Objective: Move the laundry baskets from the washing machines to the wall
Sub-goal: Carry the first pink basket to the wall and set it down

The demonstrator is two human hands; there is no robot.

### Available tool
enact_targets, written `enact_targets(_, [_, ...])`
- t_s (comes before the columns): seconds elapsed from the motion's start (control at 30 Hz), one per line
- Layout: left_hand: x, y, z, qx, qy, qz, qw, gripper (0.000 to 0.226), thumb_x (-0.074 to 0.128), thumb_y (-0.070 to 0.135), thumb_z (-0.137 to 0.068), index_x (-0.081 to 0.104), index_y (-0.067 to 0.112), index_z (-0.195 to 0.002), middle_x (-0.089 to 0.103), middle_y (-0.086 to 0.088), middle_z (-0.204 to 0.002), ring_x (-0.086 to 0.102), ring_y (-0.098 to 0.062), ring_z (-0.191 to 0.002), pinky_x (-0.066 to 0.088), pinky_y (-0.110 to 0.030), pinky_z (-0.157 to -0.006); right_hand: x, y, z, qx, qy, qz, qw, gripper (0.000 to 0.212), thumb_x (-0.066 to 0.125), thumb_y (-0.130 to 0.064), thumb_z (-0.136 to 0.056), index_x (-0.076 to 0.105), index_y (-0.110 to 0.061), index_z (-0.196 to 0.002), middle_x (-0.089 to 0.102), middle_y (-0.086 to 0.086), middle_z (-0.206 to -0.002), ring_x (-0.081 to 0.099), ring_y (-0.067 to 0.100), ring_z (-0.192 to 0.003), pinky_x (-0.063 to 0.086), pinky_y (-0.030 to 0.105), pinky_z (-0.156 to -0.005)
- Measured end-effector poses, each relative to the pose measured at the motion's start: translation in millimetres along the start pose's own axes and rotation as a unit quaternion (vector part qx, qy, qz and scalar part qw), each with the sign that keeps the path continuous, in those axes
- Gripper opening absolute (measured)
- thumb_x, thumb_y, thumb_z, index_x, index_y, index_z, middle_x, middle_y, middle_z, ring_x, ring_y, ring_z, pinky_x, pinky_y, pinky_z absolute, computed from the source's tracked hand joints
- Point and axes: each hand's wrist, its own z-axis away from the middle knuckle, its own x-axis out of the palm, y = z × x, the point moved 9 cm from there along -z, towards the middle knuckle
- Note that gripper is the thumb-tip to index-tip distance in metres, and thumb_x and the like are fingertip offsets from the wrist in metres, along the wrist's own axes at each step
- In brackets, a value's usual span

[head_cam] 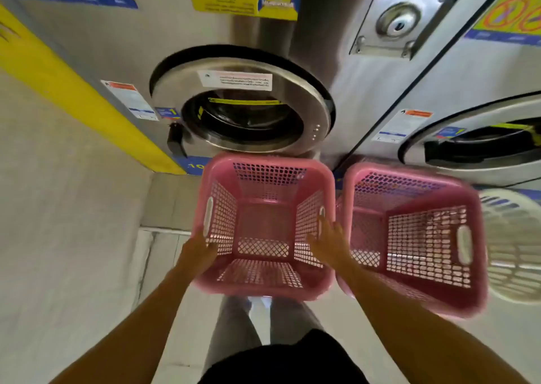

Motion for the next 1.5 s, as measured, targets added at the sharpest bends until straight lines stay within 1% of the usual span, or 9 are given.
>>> enact_targets(0.3, [-12, 2, -56, 0.029, 0.059, -0.054, 0.996, 0.081, 0.060, 0.022, -0.087, 0.012, 0.013, -0.152, 0.051, -0.027, -0.132, 0.055, -0.046, -0.115, 0.054, -0.056, -0.086, 10, 17, -12, 0.086, 0.081, -0.133, 0.984, 0.083, 0.060, -0.019, -0.089, 0.018, -0.034, -0.160, 0.061, 0.021, -0.121, 0.063, 0.041, -0.104, 0.054, 0.057, -0.091])
enact_targets(0.47, [-12, -1, -81, 0.033, 0.058, -0.048, 0.997, 0.090, 0.058, 0.011, -0.088, 0.002, 0.035, -0.154, 0.055, -0.025, -0.108, 0.061, -0.031, -0.068, 0.049, -0.033, -0.044, 9, 25, -23, 0.150, 0.113, -0.089, 0.978, 0.076, 0.052, -0.024, -0.099, 0.008, -0.039, -0.161, 0.059, 0.019, -0.125, 0.065, 0.039, -0.099, 0.057, 0.050, -0.082])
enact_targets(0.6, [-3, -8, -107, 0.038, 0.043, -0.061, 0.997, 0.098, 0.053, 0.001, -0.087, -0.011, 0.033, -0.155, 0.055, -0.008, -0.069, 0.051, -0.013, -0.045, 0.033, -0.021, -0.034, 16, 33, -31, 0.159, 0.092, -0.077, 0.980, 0.075, 0.041, -0.021, -0.105, -0.005, -0.041, -0.161, 0.059, 0.020, -0.109, 0.057, 0.023, -0.066, 0.045, 0.032, -0.053])
enact_targets(0.8, [-19, -20, -98, 0.056, 0.072, -0.042, 0.995, 0.099, 0.055, -0.001, -0.084, -0.005, 0.041, -0.152, 0.046, 0.005, -0.059, 0.050, -0.010, -0.041, 0.030, -0.017, -0.028, 21, 20, -34, 0.095, 0.029, -0.033, 0.995, 0.086, 0.042, -0.012, -0.103, -0.020, -0.036, -0.158, 0.055, 0.022, -0.135, 0.063, 0.032, -0.089, 0.055, 0.046, -0.080])
enact_targets(0.93, [-45, -37, -65, 0.025, 0.128, -0.034, 0.991, 0.088, 0.052, 0.000, -0.085, 0.010, 0.037, -0.153, 0.050, -0.003, -0.057, 0.047, -0.017, -0.044, 0.034, -0.025, -0.041, 13, -2, -21, 0.072, 0.029, -0.047, 0.996, 0.074, 0.038, -0.031, -0.107, -0.015, -0.047, -0.156, 0.053, 0.028, -0.132, 0.063, 0.043, -0.105, 0.053, 0.057, -0.091])
enact_targets(1.13, [-67, -67, 1, -0.004, 0.208, -0.012, 0.978, 0.063, 0.043, 0.012, -0.099, 0.019, 0.023, -0.156, 0.062, -0.031, -0.073, 0.062, -0.042, -0.059, 0.055, -0.054, -0.059, -7, -47, -10, -0.031, 0.038, -0.040, 0.998, 0.072, 0.037, -0.029, -0.107, -0.012, -0.051, -0.155, 0.054, 0.031, -0.119, 0.067, 0.040, -0.083, 0.058, 0.057, -0.075])
enact_targets(1.3, [-72, -115, 64, -0.113, 0.264, 0.028, 0.958, 0.059, 0.037, 0.038, -0.101, 0.008, 0.044, -0.152, 0.057, -0.018, -0.072, 0.063, -0.036, -0.061, 0.059, -0.045, -0.061, -18, -101, -12, -0.149, 0.035, 0.010, 0.988, 0.069, 0.035, -0.030, -0.108, -0.010, -0.048, -0.157, 0.054, 0.014, -0.095, 0.047, 0.014, -0.058, 0.044, 0.033, -0.051])
enact_targets(1.4, [-71, -138, 99, -0.166, 0.295, 0.050, 0.939, 0.066, 0.044, 0.038, -0.099, 0.001, 0.052, -0.147, 0.053, -0.012, -0.073, 0.059, -0.031, -0.057, 0.052, -0.035, -0.050, -12, -136, -9, -0.201, -0.009, 0.033, 0.979, 0.064, 0.037, -0.027, -0.108, 0.002, -0.036, -0.161, 0.059, 0.022, -0.110, 0.062, 0.032, -0.082, 0.054, 0.044, -0.070])
enact_targets(1.5, [-74, -160, 139, -0.202, 0.323, 0.092, 0.920, 0.065, 0.045, 0.037, -0.098, 0.001, 0.055, -0.143, 0.055, -0.013, -0.073, 0.058, -0.027, -0.053, 0.044, -0.027, -0.042, -7, -173, 2, -0.254, -0.029, 0.056, 0.965, 0.061, 0.040, -0.020, -0.104, 0.016, -0.035, -0.159, 0.052, 0.025, -0.132, 0.058, 0.042, -0.110, 0.048, 0.048, -0.088])
